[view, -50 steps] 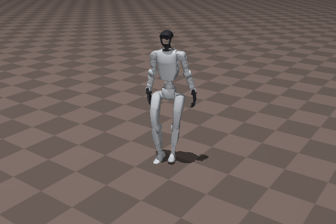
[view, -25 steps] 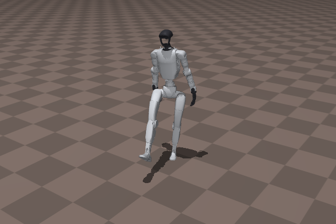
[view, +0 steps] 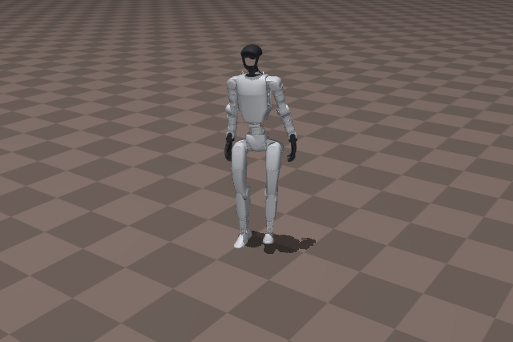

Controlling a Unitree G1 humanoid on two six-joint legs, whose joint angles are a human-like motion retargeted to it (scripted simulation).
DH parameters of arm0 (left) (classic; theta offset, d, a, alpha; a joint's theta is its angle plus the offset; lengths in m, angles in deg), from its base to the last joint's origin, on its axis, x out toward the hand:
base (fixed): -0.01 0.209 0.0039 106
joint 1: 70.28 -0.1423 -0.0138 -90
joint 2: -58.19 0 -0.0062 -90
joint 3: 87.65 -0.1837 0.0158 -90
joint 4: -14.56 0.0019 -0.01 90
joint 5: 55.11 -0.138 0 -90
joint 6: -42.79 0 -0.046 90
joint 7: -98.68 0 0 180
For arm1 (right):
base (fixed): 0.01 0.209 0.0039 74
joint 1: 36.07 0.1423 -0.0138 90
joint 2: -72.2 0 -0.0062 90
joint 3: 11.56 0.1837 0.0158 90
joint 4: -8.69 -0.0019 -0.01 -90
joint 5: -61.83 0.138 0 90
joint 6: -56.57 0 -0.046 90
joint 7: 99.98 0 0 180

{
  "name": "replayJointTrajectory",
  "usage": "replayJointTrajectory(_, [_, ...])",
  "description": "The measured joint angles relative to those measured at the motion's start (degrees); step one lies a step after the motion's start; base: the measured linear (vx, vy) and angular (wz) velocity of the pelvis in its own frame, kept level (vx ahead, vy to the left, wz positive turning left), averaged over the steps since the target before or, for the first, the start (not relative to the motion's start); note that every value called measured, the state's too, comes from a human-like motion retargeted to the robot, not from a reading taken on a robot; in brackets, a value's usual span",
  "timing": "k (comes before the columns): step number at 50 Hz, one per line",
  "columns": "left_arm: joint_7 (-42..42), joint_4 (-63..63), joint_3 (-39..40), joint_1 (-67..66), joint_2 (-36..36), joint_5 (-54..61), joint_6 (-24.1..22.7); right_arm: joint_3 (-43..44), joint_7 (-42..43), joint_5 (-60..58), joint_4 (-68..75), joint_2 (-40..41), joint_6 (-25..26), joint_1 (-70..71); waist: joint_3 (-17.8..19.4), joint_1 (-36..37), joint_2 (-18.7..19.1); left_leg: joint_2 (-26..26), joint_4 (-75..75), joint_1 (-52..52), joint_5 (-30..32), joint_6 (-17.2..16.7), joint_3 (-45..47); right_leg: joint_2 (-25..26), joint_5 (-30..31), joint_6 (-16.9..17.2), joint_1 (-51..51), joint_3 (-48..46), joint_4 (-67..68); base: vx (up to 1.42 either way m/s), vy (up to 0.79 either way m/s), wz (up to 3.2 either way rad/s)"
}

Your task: In place motions

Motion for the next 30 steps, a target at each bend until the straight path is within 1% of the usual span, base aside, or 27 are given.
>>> replayJointTrajectory(2, [0.4,-0.4,0.6,0.8,0.3,-1.5,1.0,-1.1,1.2,-0.9,-0.1,-0.6,1.7,0.9,0.8,-3.9,0.3,0.2,-0.6,0.8,0.3,-0.3,-0.9,0.3,-0.1,-0.3,0.9,-1.5,-0.2,-0.11,-0.05,0.26])
replayJointTrajectory(5, [0.4,-1.8,0.8,1.6,0.2,-3.7,0.6,-3.0,2.7,-0.5,-0.4,-1.6,1.6,1.8,2.6,-5.9,0.8,1.2,-1.1,2.5,0.1,-0.8,0.1,1.3,0.0,-0.6,2.1,0.1,-0.2,-0.09,-0.05,-0.24])
replayJointTrajectory(7, [0.1,-3.1,-0.1,1.3,0.1,-4.8,0.2,-2.7,4.2,-0.3,-0.2,-1.8,1.9,1.8,2.4,-6.0,0.5,1.1,-1.6,3.2,0.0,-1.0,0.4,1.2,0.1,-0.8,2.3,0.4,-0.2,0.0,0.0,0.0])
replayJointTrajectory(10, [-0.8,-3.8,-1.4,0.7,-0.2,-5.0,-0.1,-1.0,4.9,1.3,0.6,-1.3,2.6,1.8,0.7,-4.5,0.7,1.5,-2.4,3.2,-0.3,-1.5,1.3,1.5,0.0,-0.9,1.1,0.9,0.0,0.03,-0.05,-0.22])
replayJointTrajectory(13, [-0.3,-3.1,-2.2,0.8,-0.5,-3.9,0.3,0.5,2.7,3.7,0.4,-0.4,2.9,1.9,-0.2,-3.1,0.8,2.0,-2.4,2.7,-0.6,-1.9,2.0,1.7,-0.1,-0.9,0.3,1.0,0.4,-0.02,-0.06,-0.16])
replayJointTrajectory(22, [0.0,-1.8,-0.2,1.0,0.2,-3.2,0.7,-3.5,-0.8,1.9,-0.8,0.3,4.2,3.9,1.1,-5.2,1.1,2.6,-2.8,4.2,-1.5,-2.3,2.6,2.4,-0.3,-1.0,1.1,1.9,0.7,-0.01,0.0,-0.01])
replayJointTrajectory(30, [0.0,-1.0,-1.0,0.4,-0.2,-4.0,0.9,-2.2,-4.9,3.6,-0.4,1.0,6.0,3.6,0.3,-4.5,0.8,2.1,-3.9,4.6,-1.2,-2.6,2.0,2.0,0.0,-1.0,1.2,1.4,0.5,0.0,0.0,0.0])
